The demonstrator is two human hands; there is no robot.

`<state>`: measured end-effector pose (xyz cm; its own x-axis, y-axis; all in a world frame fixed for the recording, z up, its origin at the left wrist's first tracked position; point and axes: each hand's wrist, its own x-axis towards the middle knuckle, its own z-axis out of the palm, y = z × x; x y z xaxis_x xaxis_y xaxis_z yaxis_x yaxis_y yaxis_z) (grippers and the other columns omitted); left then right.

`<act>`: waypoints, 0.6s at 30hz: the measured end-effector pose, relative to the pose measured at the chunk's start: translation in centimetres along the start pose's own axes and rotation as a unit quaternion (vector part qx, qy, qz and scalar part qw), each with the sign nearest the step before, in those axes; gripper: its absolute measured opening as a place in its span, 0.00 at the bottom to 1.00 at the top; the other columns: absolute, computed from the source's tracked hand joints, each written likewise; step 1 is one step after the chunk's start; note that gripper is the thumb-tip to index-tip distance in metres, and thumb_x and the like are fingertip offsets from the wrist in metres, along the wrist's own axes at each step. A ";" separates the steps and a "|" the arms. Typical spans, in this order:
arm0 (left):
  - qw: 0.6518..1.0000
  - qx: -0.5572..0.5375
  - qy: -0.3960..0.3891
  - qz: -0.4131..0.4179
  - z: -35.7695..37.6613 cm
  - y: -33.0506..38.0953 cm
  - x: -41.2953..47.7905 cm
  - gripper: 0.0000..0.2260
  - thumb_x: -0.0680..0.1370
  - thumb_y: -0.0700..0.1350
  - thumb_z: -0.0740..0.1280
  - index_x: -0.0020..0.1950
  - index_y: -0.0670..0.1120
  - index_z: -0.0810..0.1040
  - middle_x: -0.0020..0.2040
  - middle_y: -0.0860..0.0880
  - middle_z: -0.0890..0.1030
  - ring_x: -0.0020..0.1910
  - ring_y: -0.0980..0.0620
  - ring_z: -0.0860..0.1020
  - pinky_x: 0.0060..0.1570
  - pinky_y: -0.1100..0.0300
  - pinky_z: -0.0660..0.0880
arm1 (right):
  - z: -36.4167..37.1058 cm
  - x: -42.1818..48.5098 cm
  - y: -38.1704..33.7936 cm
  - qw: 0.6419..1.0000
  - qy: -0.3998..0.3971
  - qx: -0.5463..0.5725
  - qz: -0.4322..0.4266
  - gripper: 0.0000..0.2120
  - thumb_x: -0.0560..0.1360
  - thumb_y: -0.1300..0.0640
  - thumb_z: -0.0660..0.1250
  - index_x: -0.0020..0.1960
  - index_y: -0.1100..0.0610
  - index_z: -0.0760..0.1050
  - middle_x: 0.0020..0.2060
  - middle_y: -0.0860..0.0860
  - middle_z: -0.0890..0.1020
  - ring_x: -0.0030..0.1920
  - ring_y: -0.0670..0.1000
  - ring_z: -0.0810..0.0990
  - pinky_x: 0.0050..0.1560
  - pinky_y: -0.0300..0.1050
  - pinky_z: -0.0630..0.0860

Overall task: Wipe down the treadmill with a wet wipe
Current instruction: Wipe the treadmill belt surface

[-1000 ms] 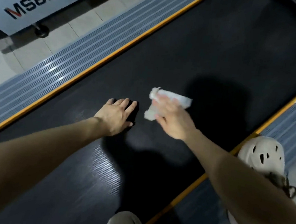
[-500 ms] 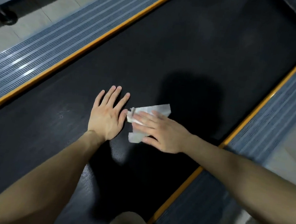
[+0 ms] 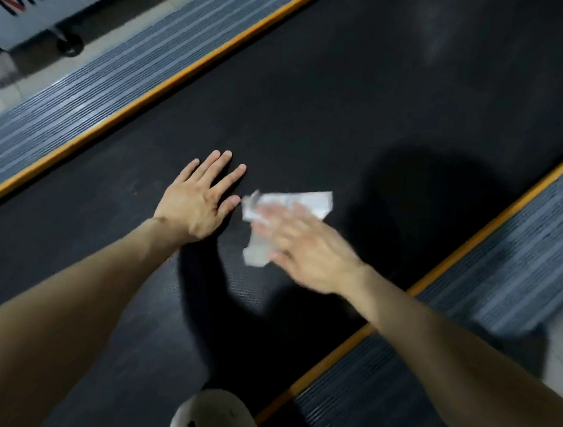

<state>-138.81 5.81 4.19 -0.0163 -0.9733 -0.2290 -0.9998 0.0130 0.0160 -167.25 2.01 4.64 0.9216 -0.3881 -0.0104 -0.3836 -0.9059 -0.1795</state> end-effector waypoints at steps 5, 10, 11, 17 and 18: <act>0.997 -0.054 -0.020 -0.050 -1.6 1.9 -1.8 0.30 0.86 0.60 0.59 0.87 0.56 0.56 0.87 0.43 0.55 0.86 0.42 0.54 0.82 0.44 0.58 | -2.2 -0.7 6.8 0.911 0.112 0.015 0.396 0.25 0.86 0.53 0.57 0.80 0.61 0.67 0.80 0.62 0.67 0.79 0.64 0.67 0.78 0.65 0.64; 0.981 -0.107 0.037 -0.159 0.0 3.8 -7.6 0.28 0.83 0.53 0.68 0.83 0.51 0.67 0.82 0.40 0.65 0.80 0.37 0.65 0.77 0.40 0.66 | 1.3 -1.0 -4.4 0.989 -0.036 -0.005 -0.142 0.27 0.87 0.52 0.58 0.84 0.55 0.61 0.84 0.53 0.62 0.85 0.56 0.58 0.84 0.58 0.53; 0.980 -0.102 0.037 -0.166 0.3 4.2 -8.5 0.28 0.84 0.52 0.67 0.83 0.51 0.67 0.82 0.40 0.65 0.81 0.37 0.64 0.78 0.41 0.65 | 1.9 -1.5 -3.0 0.988 -0.009 -0.051 -0.146 0.30 0.86 0.52 0.58 0.85 0.56 0.56 0.85 0.52 0.59 0.85 0.55 0.55 0.84 0.58 0.53; 0.985 -0.083 -0.007 -0.149 1.7 4.8 -11.3 0.30 0.87 0.53 0.61 0.87 0.53 0.55 0.87 0.41 0.52 0.86 0.41 0.51 0.83 0.42 0.55 | -0.5 -2.5 3.1 0.921 0.120 0.028 0.369 0.29 0.83 0.58 0.58 0.83 0.60 0.60 0.81 0.59 0.66 0.81 0.62 0.65 0.82 0.58 0.59; 0.985 -0.084 -0.008 -0.149 1.7 4.8 -11.3 0.30 0.87 0.54 0.61 0.87 0.53 0.55 0.87 0.41 0.52 0.86 0.41 0.50 0.83 0.42 0.55 | -0.5 -2.2 0.2 0.940 0.116 0.042 0.317 0.29 0.82 0.57 0.58 0.82 0.61 0.61 0.79 0.61 0.68 0.79 0.63 0.67 0.81 0.56 0.62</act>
<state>-143.45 17.27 5.21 0.2754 -0.9247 -0.2627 -0.9442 -0.3116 0.1068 -169.42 2.61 5.10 0.4670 -0.8814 0.0719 -0.8364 -0.4666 -0.2876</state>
